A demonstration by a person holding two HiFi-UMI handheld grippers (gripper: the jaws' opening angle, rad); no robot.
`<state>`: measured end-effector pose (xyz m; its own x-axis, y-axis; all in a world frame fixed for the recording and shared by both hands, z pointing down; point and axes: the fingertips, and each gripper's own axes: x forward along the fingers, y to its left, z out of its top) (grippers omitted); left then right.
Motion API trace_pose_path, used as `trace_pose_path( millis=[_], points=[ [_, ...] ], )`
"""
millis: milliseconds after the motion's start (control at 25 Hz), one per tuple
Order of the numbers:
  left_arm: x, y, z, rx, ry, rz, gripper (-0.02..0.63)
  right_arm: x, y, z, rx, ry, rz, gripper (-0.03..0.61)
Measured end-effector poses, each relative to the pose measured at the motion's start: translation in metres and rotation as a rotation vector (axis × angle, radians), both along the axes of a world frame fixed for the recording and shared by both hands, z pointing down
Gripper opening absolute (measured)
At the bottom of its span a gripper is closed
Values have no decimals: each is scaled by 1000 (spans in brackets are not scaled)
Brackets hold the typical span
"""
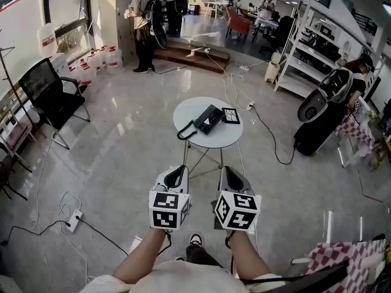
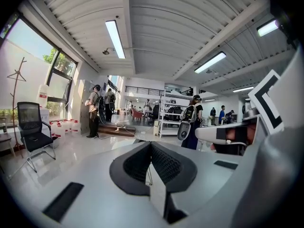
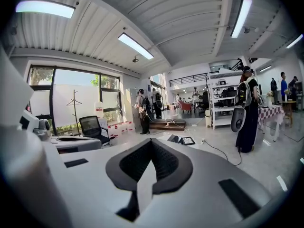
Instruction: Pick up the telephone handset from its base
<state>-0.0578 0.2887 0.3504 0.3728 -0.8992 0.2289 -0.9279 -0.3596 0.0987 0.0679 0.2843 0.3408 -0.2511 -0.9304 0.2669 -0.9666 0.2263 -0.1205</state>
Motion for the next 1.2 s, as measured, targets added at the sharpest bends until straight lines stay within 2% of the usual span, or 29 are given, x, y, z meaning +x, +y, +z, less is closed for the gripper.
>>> trace_pose_path(
  millis=[400, 920, 1200],
  points=[
    [-15, -39, -3, 18, 2, -24, 15, 1, -40, -6, 32, -1, 20, 25],
    [-1, -127, -6, 35, 8, -29, 15, 21, -120, -5, 34, 22, 28, 25],
    [3, -150, -1, 19, -3, -29, 15, 26, -145, 0, 16, 15, 31, 25]
  ],
)
